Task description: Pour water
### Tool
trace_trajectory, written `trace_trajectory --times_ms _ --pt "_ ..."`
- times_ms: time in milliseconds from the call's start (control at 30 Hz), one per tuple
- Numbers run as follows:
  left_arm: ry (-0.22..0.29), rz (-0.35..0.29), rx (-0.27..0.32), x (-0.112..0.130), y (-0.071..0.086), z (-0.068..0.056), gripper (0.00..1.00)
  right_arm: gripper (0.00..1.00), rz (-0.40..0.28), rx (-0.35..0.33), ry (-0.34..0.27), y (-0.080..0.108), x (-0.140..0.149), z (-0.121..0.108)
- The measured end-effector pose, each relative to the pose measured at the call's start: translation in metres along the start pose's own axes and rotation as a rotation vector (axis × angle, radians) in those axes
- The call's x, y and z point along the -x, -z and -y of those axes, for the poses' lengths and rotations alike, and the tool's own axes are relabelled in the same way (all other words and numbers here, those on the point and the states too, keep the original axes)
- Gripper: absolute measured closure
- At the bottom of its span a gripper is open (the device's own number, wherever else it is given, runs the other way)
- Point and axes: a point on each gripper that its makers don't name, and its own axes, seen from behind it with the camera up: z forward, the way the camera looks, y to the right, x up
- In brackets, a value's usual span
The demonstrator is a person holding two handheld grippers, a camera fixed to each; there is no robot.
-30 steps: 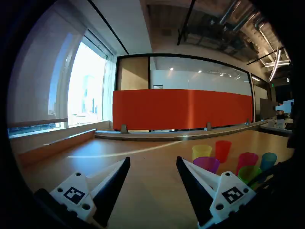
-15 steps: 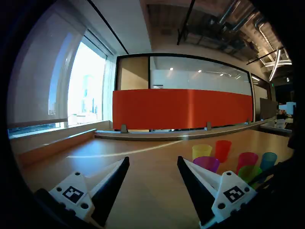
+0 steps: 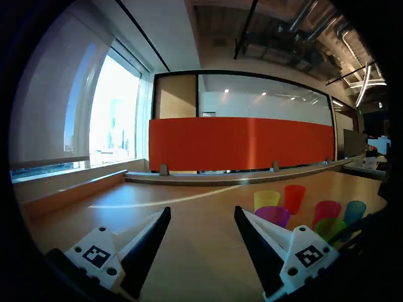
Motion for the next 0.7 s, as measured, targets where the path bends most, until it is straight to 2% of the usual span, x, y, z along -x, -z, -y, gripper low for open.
trace_trajectory --times_ms 300,700 --pt "0.0 0.0 0.0 0.0 0.0 0.0 0.07 0.01 -0.028 -0.007 -0.008 -0.005 0.014 0.005" --pt "0.001 0.0 0.0 0.0 0.0 0.0 0.07 0.01 0.014 -0.023 -0.078 -0.002 0.053 0.003"
